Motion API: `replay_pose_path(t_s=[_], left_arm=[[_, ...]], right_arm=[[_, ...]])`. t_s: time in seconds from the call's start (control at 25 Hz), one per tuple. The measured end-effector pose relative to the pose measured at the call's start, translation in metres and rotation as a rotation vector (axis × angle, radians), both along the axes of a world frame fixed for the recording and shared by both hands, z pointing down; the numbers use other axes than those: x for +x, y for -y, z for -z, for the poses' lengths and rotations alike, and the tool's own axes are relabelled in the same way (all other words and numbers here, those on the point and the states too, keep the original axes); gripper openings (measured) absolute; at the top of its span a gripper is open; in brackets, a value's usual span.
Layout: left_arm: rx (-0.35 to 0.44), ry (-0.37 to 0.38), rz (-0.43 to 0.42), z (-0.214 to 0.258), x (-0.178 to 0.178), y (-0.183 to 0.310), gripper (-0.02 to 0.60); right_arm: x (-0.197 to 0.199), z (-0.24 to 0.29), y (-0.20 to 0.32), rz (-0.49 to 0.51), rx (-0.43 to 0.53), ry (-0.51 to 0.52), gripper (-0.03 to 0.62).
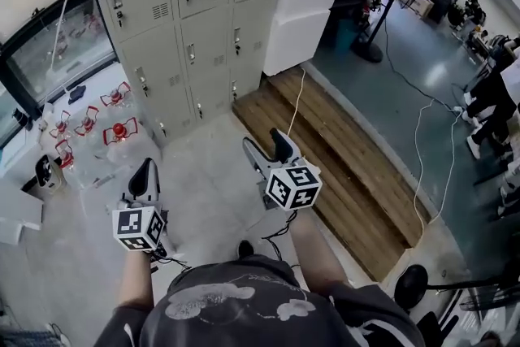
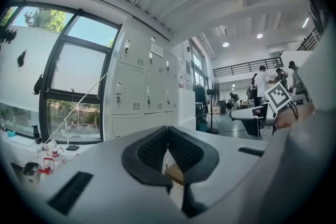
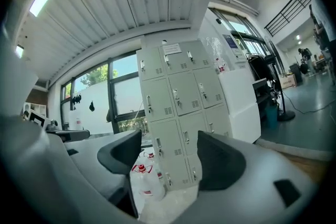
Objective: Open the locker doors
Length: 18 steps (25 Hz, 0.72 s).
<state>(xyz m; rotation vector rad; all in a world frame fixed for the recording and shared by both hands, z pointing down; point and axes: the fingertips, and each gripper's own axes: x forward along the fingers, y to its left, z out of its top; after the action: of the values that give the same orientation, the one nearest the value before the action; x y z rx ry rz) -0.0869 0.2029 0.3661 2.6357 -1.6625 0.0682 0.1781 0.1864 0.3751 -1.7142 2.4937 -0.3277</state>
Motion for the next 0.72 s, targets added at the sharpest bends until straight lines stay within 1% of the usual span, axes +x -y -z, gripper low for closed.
replay_pose_path(t_s=[0.16,0.24,0.32,0.44,0.48,0.6,0.72], left_arm=[[-0.005,0.012,0.033,-0.003,0.033,0.008,0.009],[-0.018,0.012,0.05,-0.006,0.045,0.011,0.009],[-0.038,0.019,0.054,-0.012,0.056,0.013,0.009],[-0.049,0.046,0.06,-0.015,0.066,0.015,0.009],[-0.05,0.044,0.065,-0.014,0.068,0.018,0.009],[-0.048,0.006,0.072,-0.007,0.072,0.032,0.009],[-0.017,0.011,0.064,0.006,0.078,0.055,0.009]], right_arm=[[0.029,-0.003,0.018,0.06,-0.006,-0.032,0.321],[0.043,-0.005,0.025,0.069,-0.012,-0.044,0.321],[0.054,-0.01,0.03,0.069,-0.02,-0.029,0.321],[0.061,-0.022,0.035,0.081,-0.043,-0.011,0.321],[0.062,-0.026,0.038,0.086,-0.052,-0.01,0.321],[0.066,-0.033,0.05,0.096,-0.068,0.0,0.321],[0.067,-0.032,0.067,0.101,-0.065,-0.001,0.321]])
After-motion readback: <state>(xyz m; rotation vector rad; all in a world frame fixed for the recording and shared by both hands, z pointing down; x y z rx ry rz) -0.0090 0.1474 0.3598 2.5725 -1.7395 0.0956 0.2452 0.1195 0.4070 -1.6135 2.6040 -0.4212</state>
